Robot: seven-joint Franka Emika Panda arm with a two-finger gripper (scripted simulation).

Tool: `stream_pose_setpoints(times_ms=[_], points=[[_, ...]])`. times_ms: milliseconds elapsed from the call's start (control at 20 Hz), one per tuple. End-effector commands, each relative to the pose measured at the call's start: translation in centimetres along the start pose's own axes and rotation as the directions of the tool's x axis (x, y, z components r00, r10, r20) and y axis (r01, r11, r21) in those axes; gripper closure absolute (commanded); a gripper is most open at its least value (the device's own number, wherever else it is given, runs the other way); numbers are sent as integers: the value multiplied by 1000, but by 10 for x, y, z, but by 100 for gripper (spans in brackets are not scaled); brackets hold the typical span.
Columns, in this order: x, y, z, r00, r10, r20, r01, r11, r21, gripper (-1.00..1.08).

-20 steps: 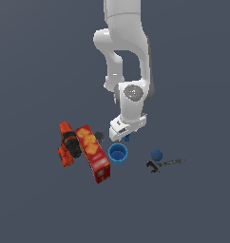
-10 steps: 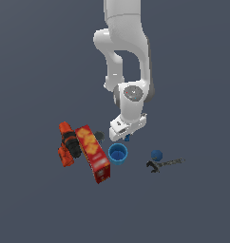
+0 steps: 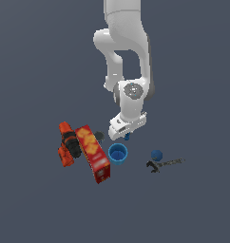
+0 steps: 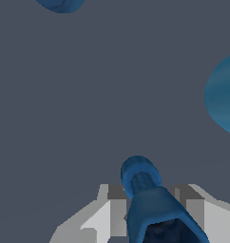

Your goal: Pick up a designated object from a clutter of objects.

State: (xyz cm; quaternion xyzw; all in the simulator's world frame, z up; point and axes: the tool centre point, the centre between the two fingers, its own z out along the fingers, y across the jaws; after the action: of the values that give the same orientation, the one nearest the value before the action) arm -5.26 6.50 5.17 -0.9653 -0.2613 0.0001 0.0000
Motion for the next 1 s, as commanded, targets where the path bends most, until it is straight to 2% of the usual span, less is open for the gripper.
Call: stream_pose_setpoints(times_ms=[0,400,950], points=[[-2,0,-7,1000,0,-1,0,1000,-1,108],[-13,-2,-49,1000,-1,0,1,1000,-1,108],[-37,-6,-137,1000,-1,-1,1,1000,1,108]])
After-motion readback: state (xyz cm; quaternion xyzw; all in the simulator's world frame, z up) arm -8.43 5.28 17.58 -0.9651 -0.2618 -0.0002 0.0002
